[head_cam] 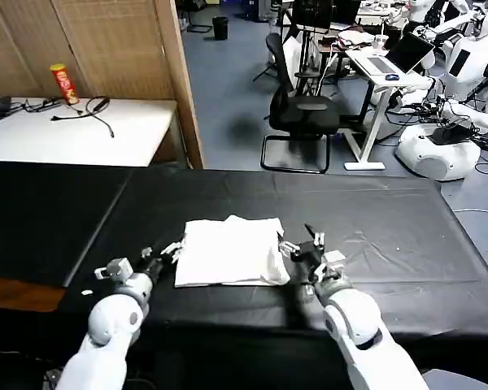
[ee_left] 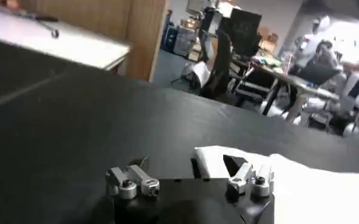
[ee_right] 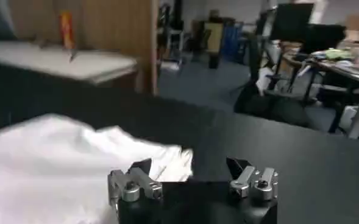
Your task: Fold and organize the clothes.
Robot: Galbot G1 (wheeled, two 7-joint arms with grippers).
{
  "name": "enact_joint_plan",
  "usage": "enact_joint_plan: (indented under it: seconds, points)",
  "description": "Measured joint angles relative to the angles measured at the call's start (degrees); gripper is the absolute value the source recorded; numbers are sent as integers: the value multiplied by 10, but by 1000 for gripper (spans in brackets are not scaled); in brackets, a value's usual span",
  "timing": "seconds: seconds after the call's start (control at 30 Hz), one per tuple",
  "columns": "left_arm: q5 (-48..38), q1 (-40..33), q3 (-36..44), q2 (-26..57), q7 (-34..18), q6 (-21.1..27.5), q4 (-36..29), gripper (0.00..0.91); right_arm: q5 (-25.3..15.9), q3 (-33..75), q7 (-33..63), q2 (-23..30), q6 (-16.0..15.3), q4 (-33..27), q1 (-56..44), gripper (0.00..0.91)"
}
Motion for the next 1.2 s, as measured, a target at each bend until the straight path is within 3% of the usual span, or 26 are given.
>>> enact_joint_plan:
  seconds: [0.43,0.53,0.57,0.6,1.0,1.2]
  points:
    - [12,36,-1,-62,0,-5,-22,878,29,31,-5,8,3,36,-22,878]
    - [10,34,-2,-67,2,-10,-17,488,31,33,-9,9,6,42,-27,878]
    - [6,33,-3,-69,3,-11,-15,156,31,33,-11,9,7,44,-28,878]
    - [0,31,-5,-70,2,-11,-13,0,31,33,-12,9,9,45,-30,878]
    - [-21,29,-12,-76,0,-7,-8,0,28,39,-15,9,14,47,-32,878]
    - [32,20,-14,-58,0,11,-21,0,20,52,-14,10,14,39,-35,878]
